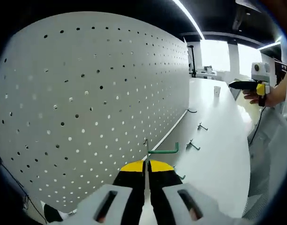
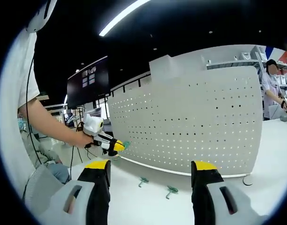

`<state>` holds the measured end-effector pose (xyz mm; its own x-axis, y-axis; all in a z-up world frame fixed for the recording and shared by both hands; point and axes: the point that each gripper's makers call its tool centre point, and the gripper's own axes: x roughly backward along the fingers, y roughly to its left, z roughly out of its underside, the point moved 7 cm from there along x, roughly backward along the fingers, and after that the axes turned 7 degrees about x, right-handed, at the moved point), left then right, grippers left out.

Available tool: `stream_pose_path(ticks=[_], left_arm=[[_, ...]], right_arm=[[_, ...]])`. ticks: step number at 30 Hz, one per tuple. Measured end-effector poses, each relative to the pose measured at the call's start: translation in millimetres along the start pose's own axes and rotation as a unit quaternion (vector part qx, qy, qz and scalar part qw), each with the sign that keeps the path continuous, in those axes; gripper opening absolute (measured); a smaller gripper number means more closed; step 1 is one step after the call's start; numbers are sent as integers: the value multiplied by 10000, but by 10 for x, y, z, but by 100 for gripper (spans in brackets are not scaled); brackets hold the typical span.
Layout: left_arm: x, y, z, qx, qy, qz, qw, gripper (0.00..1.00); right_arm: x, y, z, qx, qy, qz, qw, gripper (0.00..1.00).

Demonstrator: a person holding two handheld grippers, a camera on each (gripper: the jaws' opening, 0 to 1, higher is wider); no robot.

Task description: Insert the hook assembly into the mounting plate slot until the hook locks in place.

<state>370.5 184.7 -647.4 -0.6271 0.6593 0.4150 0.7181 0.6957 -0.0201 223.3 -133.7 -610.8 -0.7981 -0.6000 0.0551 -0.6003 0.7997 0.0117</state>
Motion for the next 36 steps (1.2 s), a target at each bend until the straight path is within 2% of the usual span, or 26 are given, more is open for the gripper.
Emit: stream_pose_path(ticks=[8,11,14,23,24,36], left_arm=[[115,-195,-228,140,-598,-72,9981,1],[131,-245,-259,112,-671,-47,9977,1],[168,-317,-330,198,-882,-2,9959,1],[262,-538,-536,354,-1456,120,9886,1],[277,-562,-573,398,-1592,142,9863,1],[431,-796,-809,518,-2196,142,9741,2]], right_arm=[[45,-30,-14,-172,-74,102,9998,67],[53,-24,-16,-181,-77,102,9998,67],[61,-20,-23,-189,-97,105,9997,67],[74,5,-35,-236,-139,92,9996,67],[74,11,-39,-239,-142,87,9996,67],[61,21,-71,-241,-209,70,9995,67]])
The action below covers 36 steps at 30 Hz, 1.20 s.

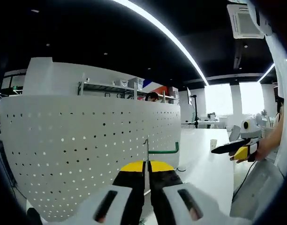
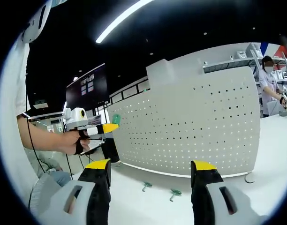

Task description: Insert the hook assembly into the mounting plate slot until the hook locks in place.

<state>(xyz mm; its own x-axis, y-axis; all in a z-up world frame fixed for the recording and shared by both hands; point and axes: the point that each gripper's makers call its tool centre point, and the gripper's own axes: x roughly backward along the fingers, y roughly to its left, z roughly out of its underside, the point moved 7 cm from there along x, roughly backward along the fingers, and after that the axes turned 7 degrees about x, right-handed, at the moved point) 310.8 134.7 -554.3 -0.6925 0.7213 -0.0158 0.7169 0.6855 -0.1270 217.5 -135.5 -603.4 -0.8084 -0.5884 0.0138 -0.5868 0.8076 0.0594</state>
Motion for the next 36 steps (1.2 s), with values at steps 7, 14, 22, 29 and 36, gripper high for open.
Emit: stream_pose_path(ticks=[7,14,22,29,36], left_arm=[[22,-37,39,24,32,-52,10000,2],[7,-73,85,114,86,-101,9998,2],[-26,-130,134,57,184,-83,9998,2],[-42,-172,178,24,252,-39,9997,2],[-50,-267,230,48,297,-3,9995,2]], right_arm=[[-1,14,10,27,25,-37,10000,67],[18,59,-45,-697,-258,-238,9970,62],[-10,100,-44,-969,-291,-346,9943,58],[-149,145,-124,-910,-421,-457,9939,53],[-320,253,-177,-940,-397,-642,9927,44]])
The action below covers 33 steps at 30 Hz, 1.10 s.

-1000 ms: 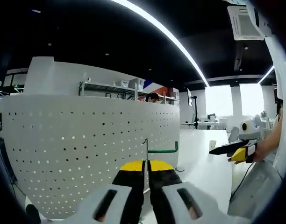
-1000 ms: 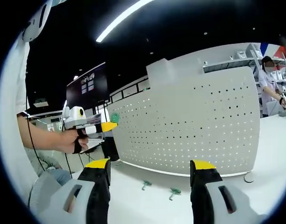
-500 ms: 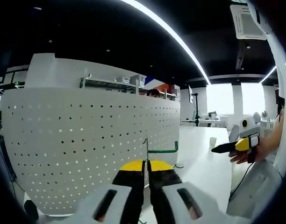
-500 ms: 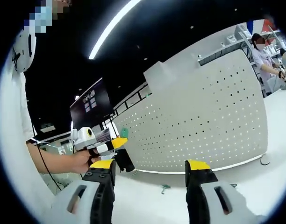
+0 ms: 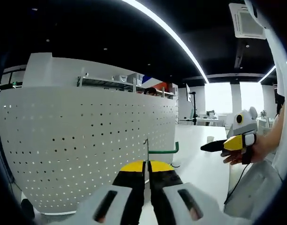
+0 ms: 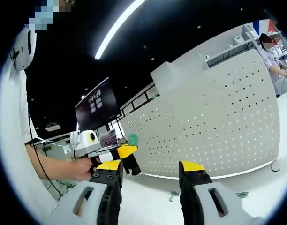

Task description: Insert the hook assembly into the mounting plate slot until the hook locks in place.

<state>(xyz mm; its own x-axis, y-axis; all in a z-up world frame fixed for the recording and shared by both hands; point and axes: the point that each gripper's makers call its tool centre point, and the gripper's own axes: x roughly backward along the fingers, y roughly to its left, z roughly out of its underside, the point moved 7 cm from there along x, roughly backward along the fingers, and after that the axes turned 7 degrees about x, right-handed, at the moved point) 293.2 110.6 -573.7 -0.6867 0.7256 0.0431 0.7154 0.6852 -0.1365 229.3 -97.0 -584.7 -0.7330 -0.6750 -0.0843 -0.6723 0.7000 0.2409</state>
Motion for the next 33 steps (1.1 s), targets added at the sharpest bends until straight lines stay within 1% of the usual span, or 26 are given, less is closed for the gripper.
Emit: stream_pose_path(ticks=[3,11,14,20,24,33], left_arm=[[-1,-49,8,57,-33,-8,10000,2],[-52,-196,79,52,16,63,10000,2],[-63,-232,72,50,19,89,9999,2],[-93,-282,65,-10,21,152,9999,2],[-105,-291,72,27,7,160,9999,2],[-137,-368,75,30,-13,220,9998,2]], right_arm=[[-71,47,-12,0,-38,-37,10000,43],[-219,108,-31,-40,-141,-116,9998,37],[-265,119,-42,-40,-189,-137,9997,35],[-368,147,-44,-81,-181,-147,9997,32],[-438,192,-44,-73,-207,-206,9995,25],[-593,255,-63,-44,-288,-229,9993,16]])
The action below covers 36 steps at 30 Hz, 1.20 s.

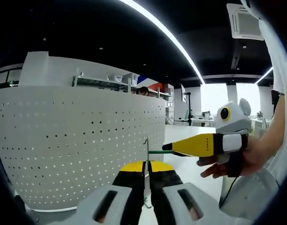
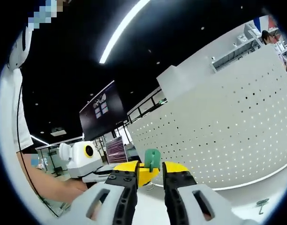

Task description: Insert the hook assembly into the mounting plate slot until the hook locks in place.

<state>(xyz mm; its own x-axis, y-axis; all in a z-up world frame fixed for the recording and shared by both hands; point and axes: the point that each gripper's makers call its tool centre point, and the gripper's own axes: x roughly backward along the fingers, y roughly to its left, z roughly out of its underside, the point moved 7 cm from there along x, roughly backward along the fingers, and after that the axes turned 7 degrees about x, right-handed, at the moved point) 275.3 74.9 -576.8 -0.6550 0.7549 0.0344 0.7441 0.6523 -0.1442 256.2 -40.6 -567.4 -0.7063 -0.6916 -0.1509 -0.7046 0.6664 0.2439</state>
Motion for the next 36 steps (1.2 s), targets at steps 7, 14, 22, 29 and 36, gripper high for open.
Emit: stream_pose_path(ticks=[7,14,22,29,36], left_arm=[[-21,-45,-7,-8,-29,39,10000,2],[-6,-60,3,7,-45,46,10000,2],[10,-81,3,10,-81,0,10000,2],[12,-81,9,27,-92,-24,10000,2],[-1,-90,15,107,-123,-71,9998,2]], right_arm=[[-46,18,6,-73,-41,-21,10000,10],[-64,11,12,-112,-44,36,9999,6],[-87,11,53,24,131,113,9998,3],[-86,14,59,-7,110,116,9999,2],[-83,4,49,-162,57,180,9997,2]])
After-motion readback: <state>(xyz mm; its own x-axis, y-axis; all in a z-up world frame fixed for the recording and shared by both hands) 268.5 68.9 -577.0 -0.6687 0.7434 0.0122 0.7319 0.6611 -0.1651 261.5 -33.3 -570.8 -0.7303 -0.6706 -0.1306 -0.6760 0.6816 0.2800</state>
